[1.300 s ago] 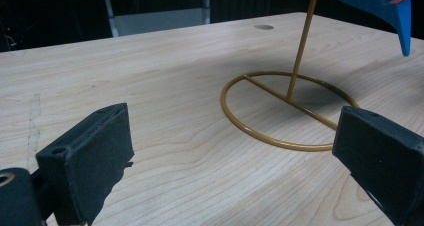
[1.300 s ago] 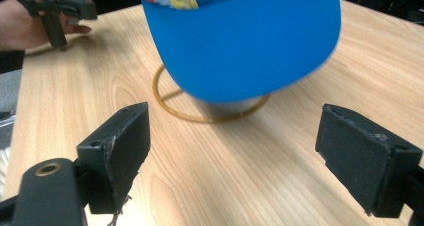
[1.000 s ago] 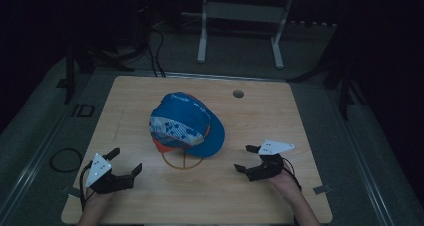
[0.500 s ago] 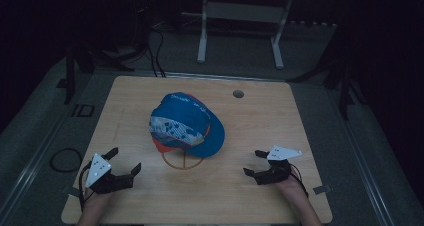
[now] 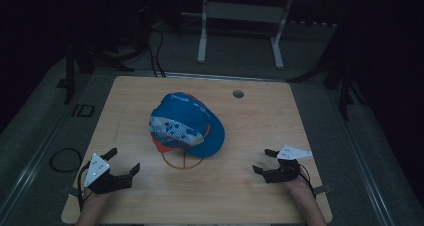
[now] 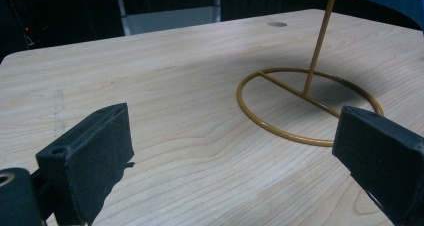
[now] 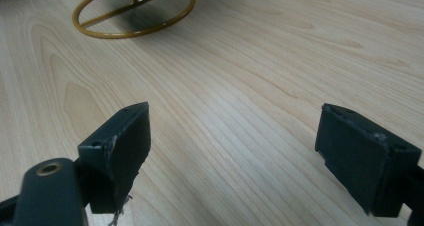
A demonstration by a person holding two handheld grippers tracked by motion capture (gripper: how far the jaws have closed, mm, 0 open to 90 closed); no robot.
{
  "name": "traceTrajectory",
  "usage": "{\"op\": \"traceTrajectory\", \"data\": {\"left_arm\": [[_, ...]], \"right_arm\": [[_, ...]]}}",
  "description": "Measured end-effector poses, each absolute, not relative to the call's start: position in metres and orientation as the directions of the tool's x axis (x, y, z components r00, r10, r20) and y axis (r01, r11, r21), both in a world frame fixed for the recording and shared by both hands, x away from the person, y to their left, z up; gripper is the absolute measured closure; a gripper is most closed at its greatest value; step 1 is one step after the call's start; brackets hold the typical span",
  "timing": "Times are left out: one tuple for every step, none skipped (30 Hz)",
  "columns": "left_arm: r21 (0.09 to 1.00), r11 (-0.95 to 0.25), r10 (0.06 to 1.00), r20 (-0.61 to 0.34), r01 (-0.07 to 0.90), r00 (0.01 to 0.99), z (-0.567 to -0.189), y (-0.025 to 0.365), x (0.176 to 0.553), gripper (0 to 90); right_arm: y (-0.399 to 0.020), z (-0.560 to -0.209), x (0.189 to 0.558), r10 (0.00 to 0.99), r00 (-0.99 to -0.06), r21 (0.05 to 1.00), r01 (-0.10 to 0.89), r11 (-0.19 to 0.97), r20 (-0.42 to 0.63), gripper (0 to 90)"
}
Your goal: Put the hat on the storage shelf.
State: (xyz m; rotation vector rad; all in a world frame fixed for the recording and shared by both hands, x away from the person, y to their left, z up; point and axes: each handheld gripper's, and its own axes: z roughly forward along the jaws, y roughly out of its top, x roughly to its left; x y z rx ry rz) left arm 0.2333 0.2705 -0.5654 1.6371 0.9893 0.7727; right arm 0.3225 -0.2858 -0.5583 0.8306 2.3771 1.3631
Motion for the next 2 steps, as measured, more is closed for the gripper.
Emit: {"op": "traceTrajectory", "data": {"left_arm": [[0.964, -0.132, 0.890, 0.013, 0.231, 0.455, -0.5654, 0.2706, 0.2333, 3.1], [0.964, -0.132, 0.890, 0.013, 0.231, 0.455, -0.5654, 0.2706, 0.2333, 3.1]], "right_arm": [[-0.2858, -0.5585, 0.3228, 0.603, -0.797, 0.855, 0.340, 0.391, 0.041, 14.6], [-0.2859, -0.5586, 0.3230, 0.602, -0.797, 0.855, 0.341, 0.391, 0.043, 14.6]]}}
